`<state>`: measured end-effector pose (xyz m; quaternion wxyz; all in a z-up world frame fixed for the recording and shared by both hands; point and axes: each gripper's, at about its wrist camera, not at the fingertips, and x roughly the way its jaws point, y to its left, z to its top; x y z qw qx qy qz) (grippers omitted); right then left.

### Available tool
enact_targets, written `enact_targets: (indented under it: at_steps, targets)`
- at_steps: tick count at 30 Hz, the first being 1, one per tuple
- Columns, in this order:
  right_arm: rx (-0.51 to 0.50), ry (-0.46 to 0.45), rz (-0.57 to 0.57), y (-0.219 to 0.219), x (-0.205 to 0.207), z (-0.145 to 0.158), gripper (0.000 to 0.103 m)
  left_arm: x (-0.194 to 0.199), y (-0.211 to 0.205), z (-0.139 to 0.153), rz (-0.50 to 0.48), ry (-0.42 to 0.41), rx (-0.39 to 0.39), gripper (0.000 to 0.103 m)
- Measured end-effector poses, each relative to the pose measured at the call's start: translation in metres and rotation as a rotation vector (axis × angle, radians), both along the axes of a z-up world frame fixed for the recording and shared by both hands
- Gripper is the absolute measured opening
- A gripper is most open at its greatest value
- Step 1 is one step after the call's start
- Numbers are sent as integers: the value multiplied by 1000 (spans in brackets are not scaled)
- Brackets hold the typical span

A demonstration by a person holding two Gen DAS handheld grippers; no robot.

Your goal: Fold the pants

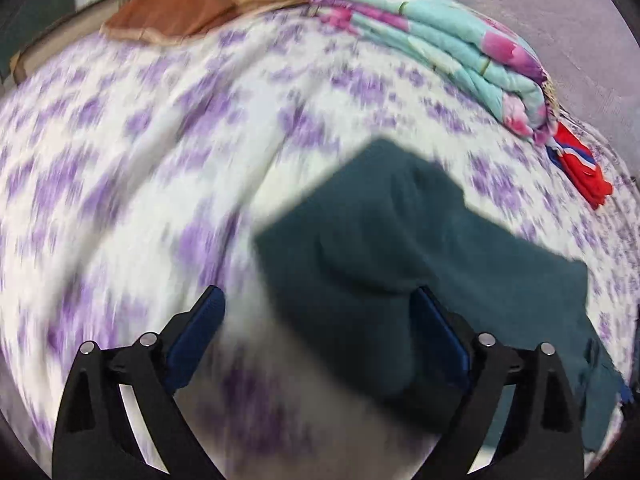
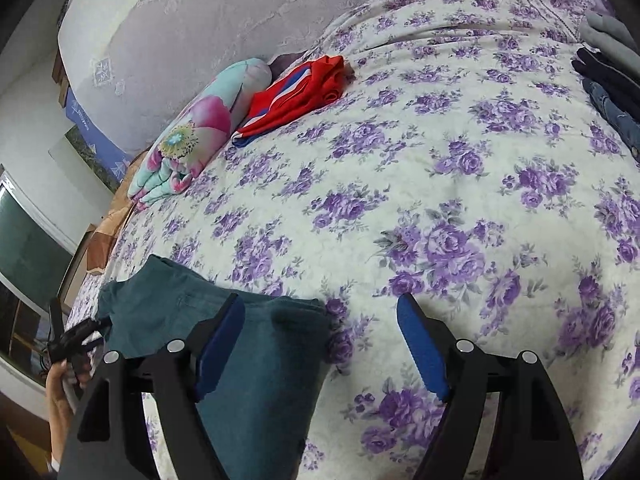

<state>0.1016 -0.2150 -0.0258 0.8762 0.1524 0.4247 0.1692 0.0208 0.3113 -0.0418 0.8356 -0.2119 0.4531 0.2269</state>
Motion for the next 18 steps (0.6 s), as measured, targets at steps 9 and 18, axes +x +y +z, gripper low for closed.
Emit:
enact_targets:
  at_steps: [9, 18]
  targets:
    - [26, -7, 3, -3, -3, 3, 79, 21, -40, 39, -141, -59, -29, 20]
    - [51, -36, 65, 9, -14, 13, 79, 27, -241, 119, -650, -241, -44, 85]
